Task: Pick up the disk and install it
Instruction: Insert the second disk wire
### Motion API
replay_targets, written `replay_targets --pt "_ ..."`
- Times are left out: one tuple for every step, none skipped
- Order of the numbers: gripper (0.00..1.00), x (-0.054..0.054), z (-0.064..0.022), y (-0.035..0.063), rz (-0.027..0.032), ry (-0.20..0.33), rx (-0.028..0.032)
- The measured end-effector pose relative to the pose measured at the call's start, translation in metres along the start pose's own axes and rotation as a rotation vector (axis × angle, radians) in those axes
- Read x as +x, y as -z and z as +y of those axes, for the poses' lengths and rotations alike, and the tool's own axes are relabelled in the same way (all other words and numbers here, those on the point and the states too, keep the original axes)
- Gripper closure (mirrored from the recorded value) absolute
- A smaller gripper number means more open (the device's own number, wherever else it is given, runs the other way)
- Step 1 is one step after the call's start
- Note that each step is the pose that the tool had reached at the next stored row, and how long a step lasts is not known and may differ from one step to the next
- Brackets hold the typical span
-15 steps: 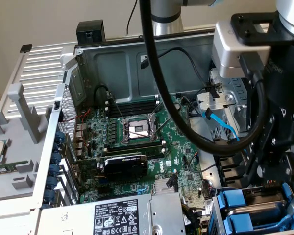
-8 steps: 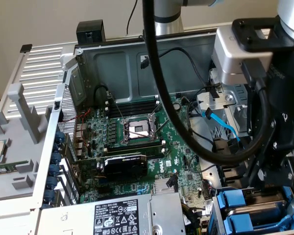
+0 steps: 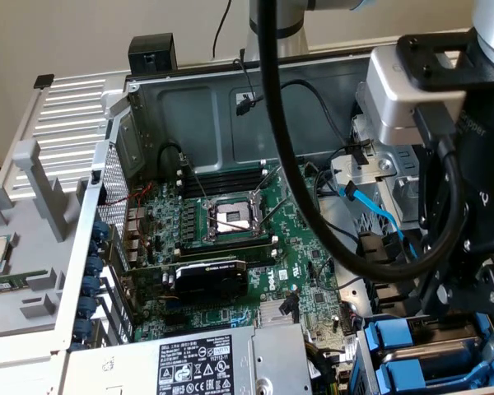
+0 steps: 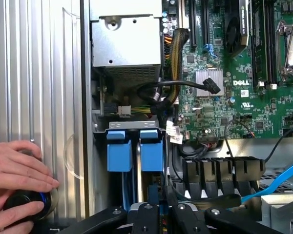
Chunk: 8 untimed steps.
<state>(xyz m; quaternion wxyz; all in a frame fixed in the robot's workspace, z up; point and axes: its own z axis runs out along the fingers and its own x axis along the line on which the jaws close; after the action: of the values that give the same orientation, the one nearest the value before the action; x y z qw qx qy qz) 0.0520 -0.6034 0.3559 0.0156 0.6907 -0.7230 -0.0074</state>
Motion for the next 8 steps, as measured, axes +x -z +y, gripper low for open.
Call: replay_targets --pt "0.84 0.0002 0.0000 -0.0004 -0.0019 0.000 -0.0001" --pt "0.84 0.0003 -0.0001 -0.0007 -0.0039 0.001 -0.0002" --pt "0.84 0.0006 -0.0001 -0.0011 -0.0064 0.001 -0.0003" --pt "0.84 0.0008 -0.0002 -0.0014 -0.0086 0.002 -0.0004" --pt "0.84 0.0008 -0.0002 -0.0019 -0.0106 0.002 -0.0004" --pt "0.84 0.0009 -0.0002 -0.0022 -0.0120 0.002 -0.0005" --pt "0.84 0.0010 -0.0002 -0.0025 -0.0133 0.003 -0.0006" --pt "0.84 0.0011 -0.0002 -0.0028 -0.0144 0.003 -0.0006"
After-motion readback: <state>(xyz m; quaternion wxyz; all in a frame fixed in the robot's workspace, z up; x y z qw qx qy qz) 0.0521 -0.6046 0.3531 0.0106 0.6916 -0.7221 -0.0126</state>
